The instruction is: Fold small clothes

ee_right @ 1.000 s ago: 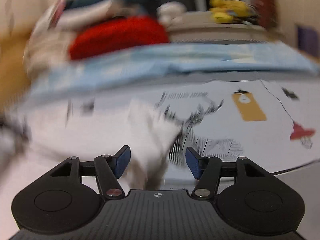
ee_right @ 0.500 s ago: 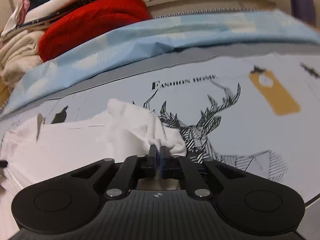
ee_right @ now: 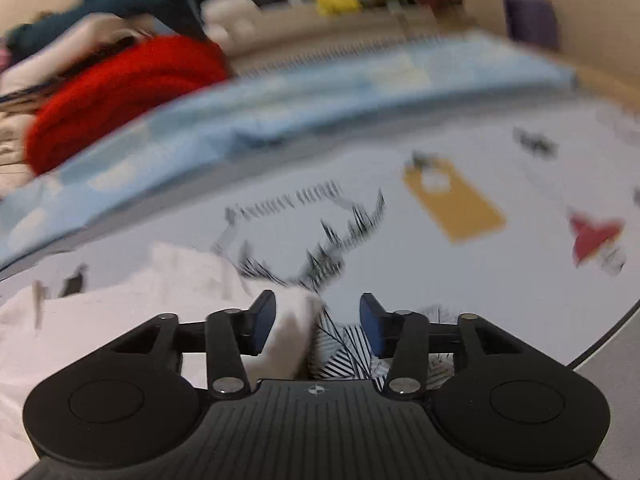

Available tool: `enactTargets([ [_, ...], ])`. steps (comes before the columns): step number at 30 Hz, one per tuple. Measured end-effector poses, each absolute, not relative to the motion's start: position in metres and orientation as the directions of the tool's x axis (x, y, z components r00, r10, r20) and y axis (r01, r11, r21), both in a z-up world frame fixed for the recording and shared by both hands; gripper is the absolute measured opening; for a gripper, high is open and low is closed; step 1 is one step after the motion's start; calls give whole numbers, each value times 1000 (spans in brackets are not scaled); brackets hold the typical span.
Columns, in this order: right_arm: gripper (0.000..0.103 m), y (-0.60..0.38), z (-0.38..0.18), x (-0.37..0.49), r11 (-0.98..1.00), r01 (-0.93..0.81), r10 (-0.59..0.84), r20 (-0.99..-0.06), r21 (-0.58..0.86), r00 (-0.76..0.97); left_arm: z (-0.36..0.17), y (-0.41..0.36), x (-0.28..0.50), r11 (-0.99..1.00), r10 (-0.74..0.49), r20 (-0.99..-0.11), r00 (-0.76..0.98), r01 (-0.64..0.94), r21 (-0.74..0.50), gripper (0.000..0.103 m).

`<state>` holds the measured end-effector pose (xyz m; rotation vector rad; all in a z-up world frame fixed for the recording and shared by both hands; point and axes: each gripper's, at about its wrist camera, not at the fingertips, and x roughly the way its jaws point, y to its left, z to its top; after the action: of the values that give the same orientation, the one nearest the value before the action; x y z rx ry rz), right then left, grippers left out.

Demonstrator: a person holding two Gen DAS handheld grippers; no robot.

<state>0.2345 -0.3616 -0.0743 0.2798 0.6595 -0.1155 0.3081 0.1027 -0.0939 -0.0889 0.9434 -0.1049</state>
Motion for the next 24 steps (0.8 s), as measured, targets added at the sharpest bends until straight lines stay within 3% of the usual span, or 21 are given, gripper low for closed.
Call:
enactTargets([
  [3, 47, -337, -63, 211, 985, 14, 95, -616, 170, 782, -94, 96, 306, 988, -155, -794, 588, 70, -140, 60],
  [4, 47, -324, -67, 206, 994, -26, 87, -641, 103, 763, -94, 92, 305, 989, -150, -792, 592, 83, -126, 75],
  [6, 48, -306, -91, 202, 997, -45, -9, -703, -59, 711, -95, 79, 299, 993, -105, -786, 609, 108, -48, 91],
  [8, 57, -309, -106, 194, 997, -12, -47, -680, -82, 731, -98, 67, 293, 986, -49, -787, 615, 154, 59, 91],
  [10, 58, -316, -101, 188, 999, 27, -43, -687, -34, 726, -100, 61, 287, 974, 7, -794, 607, 175, 143, 93],
  [12, 66, -319, -89, 178, 998, 39, -57, -689, -42, 723, -96, 64, 282, 973, 59, -795, 604, 143, 181, 101],
  [16, 73, -316, -55, 129, 995, 66, -101, -692, -77, 715, -73, 82, 258, 967, 164, -776, 609, 56, 249, 102],
  [18, 84, -314, -40, 95, 999, 46, -48, -698, -21, 714, -59, 97, 230, 970, 150, -772, 618, 59, 236, 102],
  [20, 88, -312, -31, 52, 998, 24, 24, -717, 57, 696, -50, 114, 194, 981, 99, -786, 610, 74, 182, 102],
  [24, 89, -316, -32, -13, 978, 50, 129, -775, 202, 619, -59, 147, 117, 995, 2, -837, 547, 86, 58, 103],
])
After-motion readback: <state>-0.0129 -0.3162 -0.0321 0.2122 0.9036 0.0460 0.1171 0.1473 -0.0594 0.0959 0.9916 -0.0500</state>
